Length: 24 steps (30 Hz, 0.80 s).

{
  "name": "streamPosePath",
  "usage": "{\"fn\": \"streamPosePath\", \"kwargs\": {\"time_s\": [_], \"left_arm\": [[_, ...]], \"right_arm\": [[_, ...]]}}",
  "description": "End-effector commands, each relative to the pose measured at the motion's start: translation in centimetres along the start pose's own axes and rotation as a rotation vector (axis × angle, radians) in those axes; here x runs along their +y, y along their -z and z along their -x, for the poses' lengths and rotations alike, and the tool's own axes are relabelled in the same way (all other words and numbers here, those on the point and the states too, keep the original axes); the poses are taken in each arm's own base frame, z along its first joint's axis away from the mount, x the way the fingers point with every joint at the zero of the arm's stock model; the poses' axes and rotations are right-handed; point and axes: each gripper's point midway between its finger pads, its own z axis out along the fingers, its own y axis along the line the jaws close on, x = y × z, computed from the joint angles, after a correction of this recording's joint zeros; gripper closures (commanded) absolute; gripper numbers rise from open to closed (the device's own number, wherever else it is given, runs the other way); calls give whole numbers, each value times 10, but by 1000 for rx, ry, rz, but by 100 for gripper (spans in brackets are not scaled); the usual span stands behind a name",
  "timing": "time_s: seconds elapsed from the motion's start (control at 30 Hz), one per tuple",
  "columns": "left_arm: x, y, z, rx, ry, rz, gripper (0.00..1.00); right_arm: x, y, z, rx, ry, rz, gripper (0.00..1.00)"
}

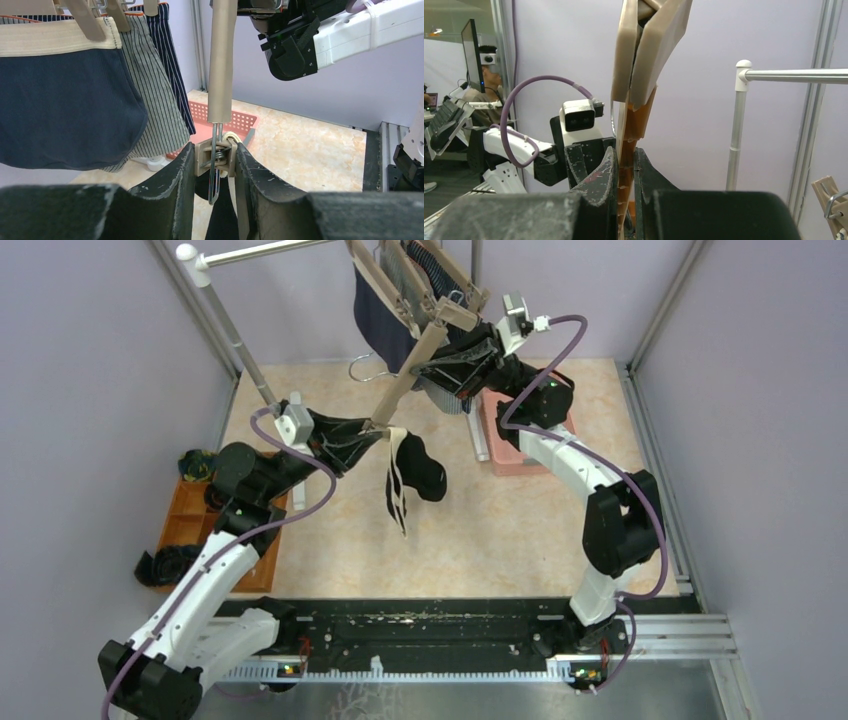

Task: Remove the underwear clipped to the hanger
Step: Remove the underwear from the hanger.

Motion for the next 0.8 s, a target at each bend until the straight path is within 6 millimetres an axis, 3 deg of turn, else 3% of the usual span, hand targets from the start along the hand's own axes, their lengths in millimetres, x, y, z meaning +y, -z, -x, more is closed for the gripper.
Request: {"fn": "streamPosePath", "kwargs": {"time_s": [0.0, 0.13, 0.37, 0.47, 0.77], "left_arm": [[-4, -2, 18, -87, -15, -20, 100], [-15, -1, 25, -95, -54, -82, 100], [-18, -1, 31, 36, -114, -122, 100], [-19, -2, 22, 124, -87, -149, 82], [-24, -2, 10, 98, -21, -166, 54]], "right_arm": [[25, -9, 33, -54, 97, 49, 100], [25, -9, 33, -58, 99, 44, 100], [22, -4, 31, -96, 88, 32, 100], [23, -4, 33, -105, 91, 34, 100], [26, -8, 40, -117, 102, 51, 100]]}}
